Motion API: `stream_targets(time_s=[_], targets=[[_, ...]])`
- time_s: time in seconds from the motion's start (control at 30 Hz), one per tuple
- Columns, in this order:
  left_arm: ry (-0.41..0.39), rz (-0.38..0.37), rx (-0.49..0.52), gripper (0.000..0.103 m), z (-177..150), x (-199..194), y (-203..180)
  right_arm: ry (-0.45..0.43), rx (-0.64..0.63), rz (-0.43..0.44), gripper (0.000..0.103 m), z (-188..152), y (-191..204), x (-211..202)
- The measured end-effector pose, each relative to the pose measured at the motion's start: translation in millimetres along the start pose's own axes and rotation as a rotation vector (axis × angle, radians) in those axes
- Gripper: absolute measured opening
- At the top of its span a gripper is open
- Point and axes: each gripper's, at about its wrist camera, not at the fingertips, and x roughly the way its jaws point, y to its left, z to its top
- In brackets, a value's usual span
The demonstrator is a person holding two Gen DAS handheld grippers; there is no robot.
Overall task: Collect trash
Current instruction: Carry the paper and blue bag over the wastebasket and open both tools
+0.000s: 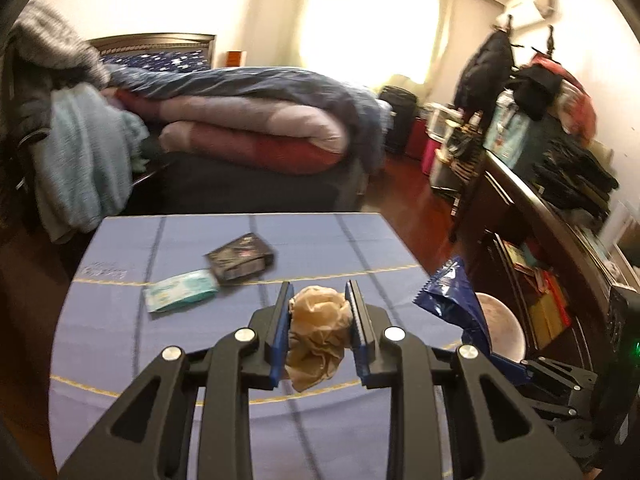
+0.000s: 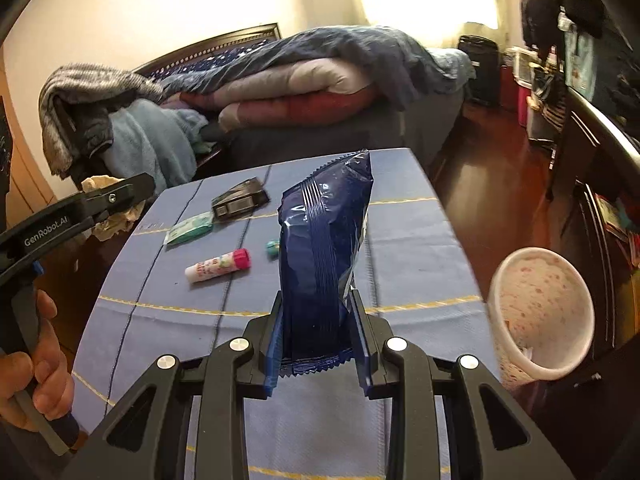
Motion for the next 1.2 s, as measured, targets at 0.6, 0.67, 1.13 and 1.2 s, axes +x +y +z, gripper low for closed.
stream_targets(time_s=[0.6,0.67,1.13,1.2], targets=[[0.031,-0.206,0.214,0.028,-0.2,36.3,-152.4,-0.098,0.184,-0.158,0.03,-11.6,-115.1,-52.5],[0.039,-0.232,0.237,0.028,-1.9,43.8,-168.9,-0.106,0.211,-0.182,0.03,-13.4,-131.3,-55.9],[0.111,-0.395,0.354,0.028,-15.5,109.2,-272.5,-0.109,0.356,-0.316,0.03,-28.9,-227.1,-58.1],[0.127,-0.408,0.365,0.028,-18.1,121.5,-284.8,-0.109,0.366,-0.319,0.03,-31.0,-236.1,-56.1]])
